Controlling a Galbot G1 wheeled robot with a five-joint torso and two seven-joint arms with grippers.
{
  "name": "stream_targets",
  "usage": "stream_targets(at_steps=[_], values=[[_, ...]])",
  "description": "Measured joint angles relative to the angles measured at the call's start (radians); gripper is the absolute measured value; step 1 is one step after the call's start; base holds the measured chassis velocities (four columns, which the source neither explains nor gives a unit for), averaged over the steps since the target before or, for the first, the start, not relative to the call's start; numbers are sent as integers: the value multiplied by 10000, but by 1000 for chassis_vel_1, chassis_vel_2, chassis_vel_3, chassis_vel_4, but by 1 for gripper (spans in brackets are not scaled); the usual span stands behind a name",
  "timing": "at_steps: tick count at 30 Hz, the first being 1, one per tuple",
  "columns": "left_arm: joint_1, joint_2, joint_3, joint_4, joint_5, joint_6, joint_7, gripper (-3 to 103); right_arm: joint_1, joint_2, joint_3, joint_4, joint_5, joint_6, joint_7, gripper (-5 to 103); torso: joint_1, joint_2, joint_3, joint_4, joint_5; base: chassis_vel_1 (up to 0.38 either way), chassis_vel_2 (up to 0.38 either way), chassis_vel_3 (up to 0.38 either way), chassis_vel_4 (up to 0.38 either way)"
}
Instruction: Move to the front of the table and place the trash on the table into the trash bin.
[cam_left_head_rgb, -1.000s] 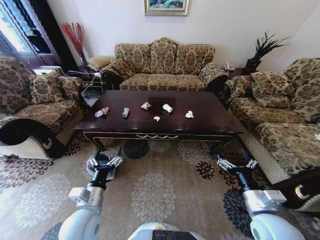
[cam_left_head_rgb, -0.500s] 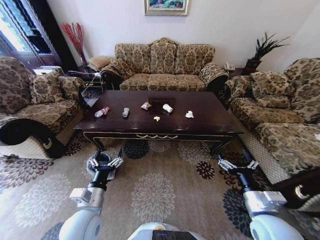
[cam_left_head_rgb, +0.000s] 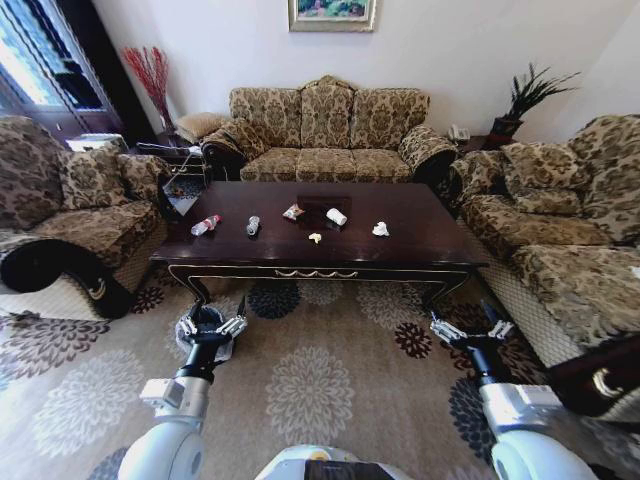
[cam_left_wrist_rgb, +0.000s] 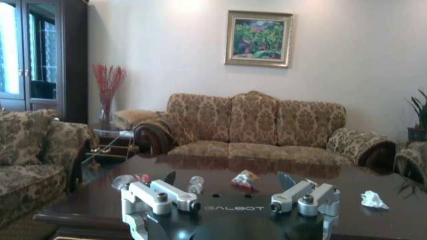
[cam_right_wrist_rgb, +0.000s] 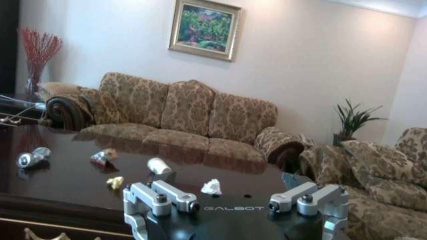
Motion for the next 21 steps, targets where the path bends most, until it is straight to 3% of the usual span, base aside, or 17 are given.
stream_targets(at_steps=[9, 21], values=[[33, -52, -17, -51, 6, -59, 6, 100, -12, 23, -44, 62, -101, 4, -15, 100, 0, 0, 0, 2, 0, 273, 252, -267, -243], [70, -92, -20, 53, 5, -218, 58, 100, -118, 150, -120, 73, -346, 140, -14, 100, 1, 0, 0, 1, -3, 362, 322, -368, -315]])
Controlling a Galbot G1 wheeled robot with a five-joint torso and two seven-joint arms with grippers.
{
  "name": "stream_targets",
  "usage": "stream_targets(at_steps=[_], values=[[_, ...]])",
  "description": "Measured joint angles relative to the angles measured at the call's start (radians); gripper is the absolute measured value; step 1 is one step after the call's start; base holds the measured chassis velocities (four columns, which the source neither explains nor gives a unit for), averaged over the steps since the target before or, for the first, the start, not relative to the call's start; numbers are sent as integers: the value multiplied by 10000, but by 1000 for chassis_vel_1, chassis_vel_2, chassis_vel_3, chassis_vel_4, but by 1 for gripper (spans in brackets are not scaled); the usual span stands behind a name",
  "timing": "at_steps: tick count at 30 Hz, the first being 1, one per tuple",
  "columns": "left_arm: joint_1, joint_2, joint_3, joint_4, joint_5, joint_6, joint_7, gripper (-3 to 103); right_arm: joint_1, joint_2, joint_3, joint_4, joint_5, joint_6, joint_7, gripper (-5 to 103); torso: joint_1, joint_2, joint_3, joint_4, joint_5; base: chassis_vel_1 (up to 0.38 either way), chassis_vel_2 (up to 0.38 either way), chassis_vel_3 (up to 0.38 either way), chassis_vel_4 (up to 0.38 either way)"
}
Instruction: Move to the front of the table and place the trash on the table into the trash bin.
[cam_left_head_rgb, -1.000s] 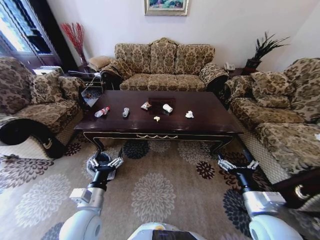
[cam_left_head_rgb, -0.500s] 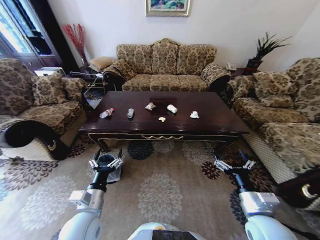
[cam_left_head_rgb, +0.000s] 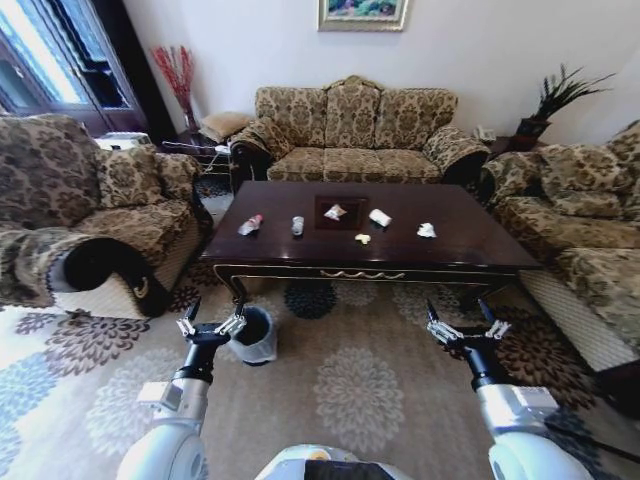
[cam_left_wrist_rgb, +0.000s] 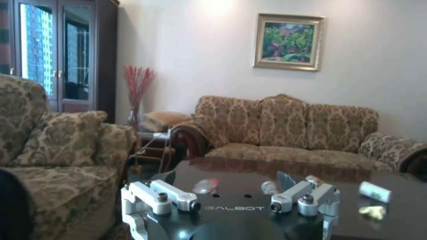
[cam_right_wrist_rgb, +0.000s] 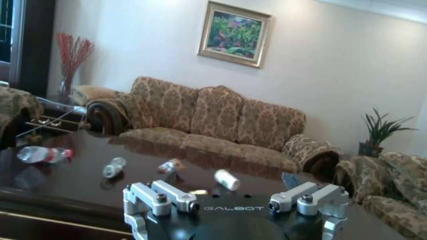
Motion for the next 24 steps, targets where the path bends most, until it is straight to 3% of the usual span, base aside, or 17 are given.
stream_targets(at_steps=[24], values=[[-23, 14, -6, 128, -51, -29, 2, 100, -17, 7, -14, -26, -26, 36, 0, 100, -2, 1, -1, 2, -6, 352, 318, -348, -321]])
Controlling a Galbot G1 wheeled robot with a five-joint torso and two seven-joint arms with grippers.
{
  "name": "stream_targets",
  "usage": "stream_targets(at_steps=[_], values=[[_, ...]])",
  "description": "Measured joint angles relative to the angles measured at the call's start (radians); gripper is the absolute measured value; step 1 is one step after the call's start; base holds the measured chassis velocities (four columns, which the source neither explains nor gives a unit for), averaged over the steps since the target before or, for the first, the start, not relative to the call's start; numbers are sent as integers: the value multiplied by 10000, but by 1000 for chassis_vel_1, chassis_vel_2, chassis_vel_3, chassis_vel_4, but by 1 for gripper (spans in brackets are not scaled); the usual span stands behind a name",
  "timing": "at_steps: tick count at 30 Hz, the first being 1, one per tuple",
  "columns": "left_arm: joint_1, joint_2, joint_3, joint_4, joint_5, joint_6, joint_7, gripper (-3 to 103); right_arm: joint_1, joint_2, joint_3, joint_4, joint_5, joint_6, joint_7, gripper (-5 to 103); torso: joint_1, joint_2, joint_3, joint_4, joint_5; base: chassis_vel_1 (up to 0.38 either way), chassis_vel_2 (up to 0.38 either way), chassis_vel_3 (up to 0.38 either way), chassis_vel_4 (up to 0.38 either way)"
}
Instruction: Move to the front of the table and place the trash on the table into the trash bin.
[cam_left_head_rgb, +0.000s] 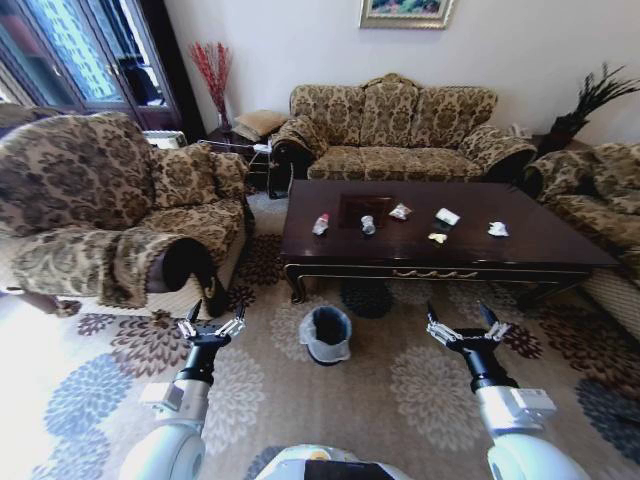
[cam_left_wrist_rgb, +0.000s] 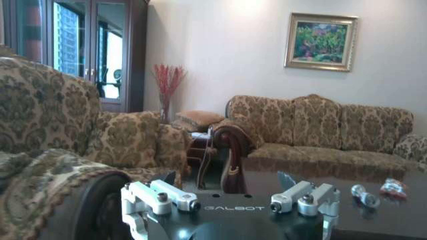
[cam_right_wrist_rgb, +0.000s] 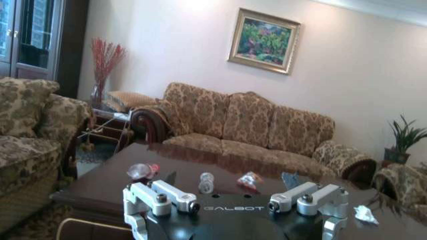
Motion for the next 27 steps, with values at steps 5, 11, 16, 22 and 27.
stream_targets(at_steps=[5, 11, 16, 22, 27], values=[[0, 3, 0, 1, 0, 0, -1, 100, 1, 0, 0, 0, 1, 0, 0, 100, 1, 0, 1, 0, 0, 113, 116, -110, -111], [0, -11, 10, 1, -1, 0, 0, 100, 1, -5, 10, -2, 3, -2, 1, 100, 1, -1, 1, -4, 14, -39, -24, 19, 24], [0, -10, 10, 0, -1, 0, 0, 100, 1, -5, 9, -2, 4, -4, 1, 100, 1, -1, 1, 0, 14, -19, -12, 7, 9], [0, -5, 3, 1, -1, 4, -2, 100, 1, -2, 5, -1, 7, -5, 1, 100, 0, 0, 1, 0, 5, 0, 0, 0, 0], [0, -7, 5, 1, -1, 5, -2, 100, 1, -2, 5, -1, 9, -5, 1, 100, 1, -1, 1, -2, 10, 0, 0, 0, 0]])
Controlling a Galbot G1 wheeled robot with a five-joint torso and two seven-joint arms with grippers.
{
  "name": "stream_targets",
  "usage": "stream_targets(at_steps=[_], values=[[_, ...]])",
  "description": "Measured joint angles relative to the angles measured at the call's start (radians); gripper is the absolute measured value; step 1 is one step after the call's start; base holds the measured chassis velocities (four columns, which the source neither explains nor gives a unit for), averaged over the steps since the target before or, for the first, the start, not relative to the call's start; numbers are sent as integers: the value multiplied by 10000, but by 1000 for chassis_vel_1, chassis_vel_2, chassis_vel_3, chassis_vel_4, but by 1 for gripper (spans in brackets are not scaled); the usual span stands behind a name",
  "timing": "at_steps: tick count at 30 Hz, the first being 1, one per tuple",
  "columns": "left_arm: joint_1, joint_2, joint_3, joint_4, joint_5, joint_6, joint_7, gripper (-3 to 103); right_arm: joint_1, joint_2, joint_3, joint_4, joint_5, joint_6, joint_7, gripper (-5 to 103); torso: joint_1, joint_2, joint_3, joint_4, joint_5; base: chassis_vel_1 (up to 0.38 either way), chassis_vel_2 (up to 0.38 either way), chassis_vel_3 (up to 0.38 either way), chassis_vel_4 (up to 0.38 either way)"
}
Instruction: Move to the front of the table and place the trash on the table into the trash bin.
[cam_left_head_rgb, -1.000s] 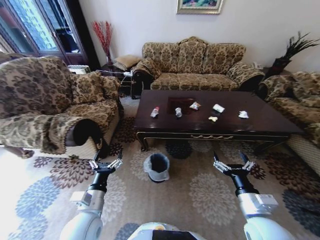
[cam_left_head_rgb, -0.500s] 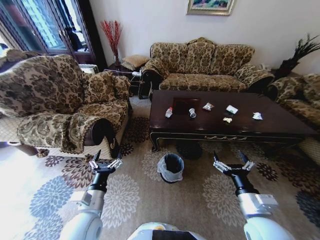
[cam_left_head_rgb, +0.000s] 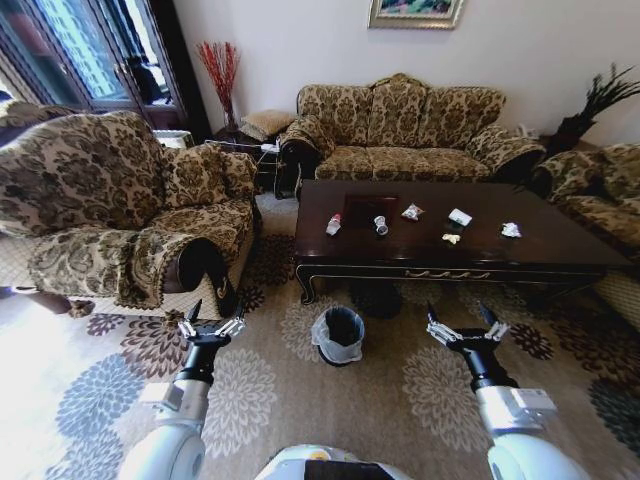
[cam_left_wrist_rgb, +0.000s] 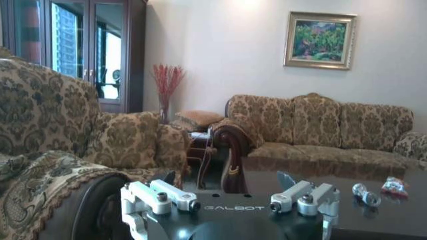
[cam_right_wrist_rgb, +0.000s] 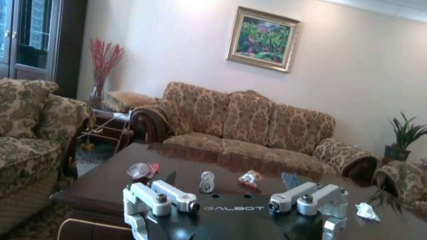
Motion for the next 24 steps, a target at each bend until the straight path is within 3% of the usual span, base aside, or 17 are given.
stream_targets(at_steps=[24], values=[[0, 0, -1, -1, 0, 1, 0, 100, 0, 0, -1, 2, 4, 0, 0, 100, 0, 0, 0, 1, -3, 0, 0, 0, 0]])
